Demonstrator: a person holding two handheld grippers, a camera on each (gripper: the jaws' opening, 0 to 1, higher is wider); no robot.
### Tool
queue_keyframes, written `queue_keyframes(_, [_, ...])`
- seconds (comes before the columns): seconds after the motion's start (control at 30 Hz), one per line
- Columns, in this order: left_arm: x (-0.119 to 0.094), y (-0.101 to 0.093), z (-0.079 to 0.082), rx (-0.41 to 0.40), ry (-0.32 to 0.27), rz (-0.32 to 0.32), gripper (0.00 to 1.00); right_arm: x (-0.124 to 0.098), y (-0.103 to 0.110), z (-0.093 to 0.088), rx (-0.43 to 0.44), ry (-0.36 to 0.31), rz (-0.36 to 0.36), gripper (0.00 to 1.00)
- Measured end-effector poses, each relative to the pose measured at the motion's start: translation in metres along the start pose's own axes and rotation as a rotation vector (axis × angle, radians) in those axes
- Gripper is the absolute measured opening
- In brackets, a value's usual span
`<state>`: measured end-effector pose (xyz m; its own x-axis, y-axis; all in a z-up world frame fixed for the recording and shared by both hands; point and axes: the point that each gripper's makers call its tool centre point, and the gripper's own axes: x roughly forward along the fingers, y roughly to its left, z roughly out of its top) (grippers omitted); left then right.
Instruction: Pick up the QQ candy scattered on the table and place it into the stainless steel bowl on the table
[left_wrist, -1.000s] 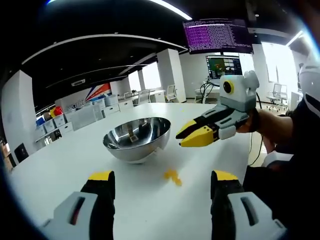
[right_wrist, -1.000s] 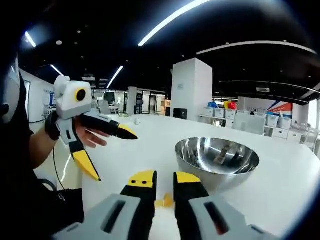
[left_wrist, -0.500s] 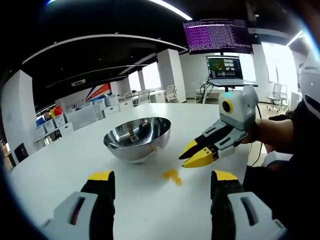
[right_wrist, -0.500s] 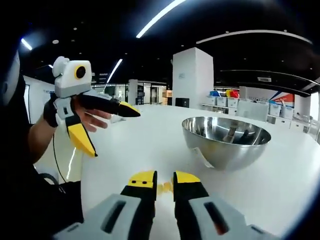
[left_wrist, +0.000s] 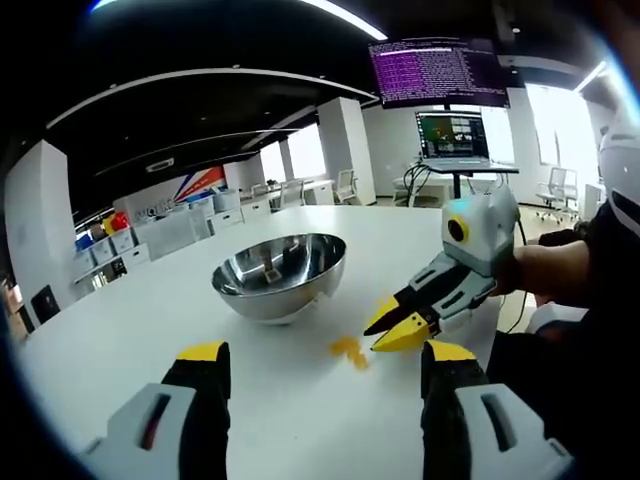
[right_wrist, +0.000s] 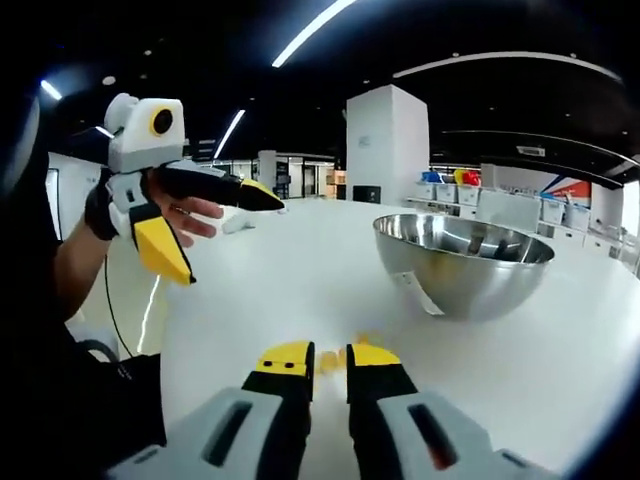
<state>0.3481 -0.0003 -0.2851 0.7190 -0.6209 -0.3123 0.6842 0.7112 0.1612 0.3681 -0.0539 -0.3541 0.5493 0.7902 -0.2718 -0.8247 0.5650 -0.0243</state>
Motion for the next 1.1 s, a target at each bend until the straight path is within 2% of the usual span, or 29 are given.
queue_keyframes(0.07, [0.000,0.000,0.000,0.000,0.000,-0.001,0.78,0.005,0.005,-0.005,-0.002,0.019,0.012,0.11])
queue_keyframes(0.2, [0.000,0.000,0.000,-0.002,-0.003,-0.002,0.78,0.007,0.002,-0.011,-0.006,0.047,-0.023,0.11])
queue_keyframes(0.37, [0.001,-0.005,0.000,-0.002,-0.004,-0.018,0.78,0.012,0.003,-0.012,0.005,0.046,-0.022,0.11])
queue_keyframes(0.87, [0.001,-0.003,-0.003,-0.008,-0.003,-0.014,0.78,0.025,-0.002,-0.011,-0.003,0.038,-0.037,0.10])
queue_keyframes(1.1, [-0.001,0.000,-0.004,-0.008,-0.002,-0.005,0.77,0.025,-0.001,-0.017,-0.042,0.047,-0.041,0.09])
